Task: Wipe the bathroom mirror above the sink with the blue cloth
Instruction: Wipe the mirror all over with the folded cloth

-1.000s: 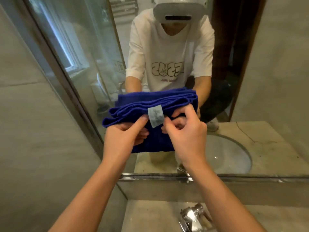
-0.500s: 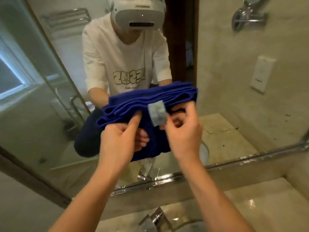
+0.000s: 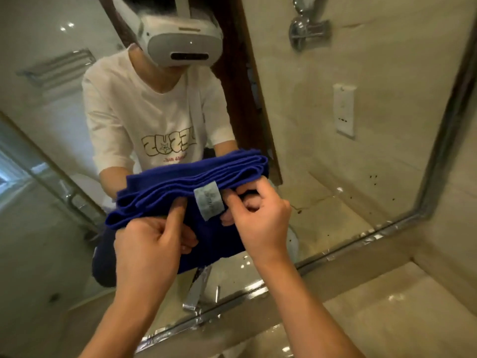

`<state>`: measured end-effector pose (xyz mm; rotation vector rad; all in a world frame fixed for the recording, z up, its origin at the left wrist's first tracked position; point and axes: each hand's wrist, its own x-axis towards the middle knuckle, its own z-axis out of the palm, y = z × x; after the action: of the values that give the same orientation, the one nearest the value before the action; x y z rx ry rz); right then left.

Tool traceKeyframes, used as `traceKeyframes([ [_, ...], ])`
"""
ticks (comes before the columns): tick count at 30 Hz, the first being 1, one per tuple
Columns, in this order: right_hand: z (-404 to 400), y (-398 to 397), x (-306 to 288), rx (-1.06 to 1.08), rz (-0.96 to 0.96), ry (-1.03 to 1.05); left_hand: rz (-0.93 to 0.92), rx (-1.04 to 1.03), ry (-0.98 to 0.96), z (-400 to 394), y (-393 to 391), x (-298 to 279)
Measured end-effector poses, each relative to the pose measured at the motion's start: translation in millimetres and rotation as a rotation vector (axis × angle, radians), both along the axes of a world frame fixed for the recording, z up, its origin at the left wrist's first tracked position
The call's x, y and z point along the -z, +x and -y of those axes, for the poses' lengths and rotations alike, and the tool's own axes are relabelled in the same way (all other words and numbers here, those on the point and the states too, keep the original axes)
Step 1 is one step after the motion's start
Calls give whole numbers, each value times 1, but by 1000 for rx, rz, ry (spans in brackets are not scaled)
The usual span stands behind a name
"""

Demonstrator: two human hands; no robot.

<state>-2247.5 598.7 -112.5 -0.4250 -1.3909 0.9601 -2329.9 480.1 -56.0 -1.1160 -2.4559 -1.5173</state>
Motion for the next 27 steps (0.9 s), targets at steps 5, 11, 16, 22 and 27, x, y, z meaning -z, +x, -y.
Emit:
traceKeyframes([
  [5, -38, 36, -3, 8, -143, -201, -150, 100, -15, -48, 35, -12],
  [11, -86, 78, -4, 16, -273, -405, -322, 223, 7, -106, 75, -18],
  [16, -131, 111, -4, 129, -399, -522, -479, 336, -37, -165, 108, -26],
  [22, -185, 162, 13, 254, -521, -665, -803, 409, -162, -236, 174, -25],
  [27, -205, 176, 38, 240, -678, -768, -878, 438, -278, -273, 202, -16],
])
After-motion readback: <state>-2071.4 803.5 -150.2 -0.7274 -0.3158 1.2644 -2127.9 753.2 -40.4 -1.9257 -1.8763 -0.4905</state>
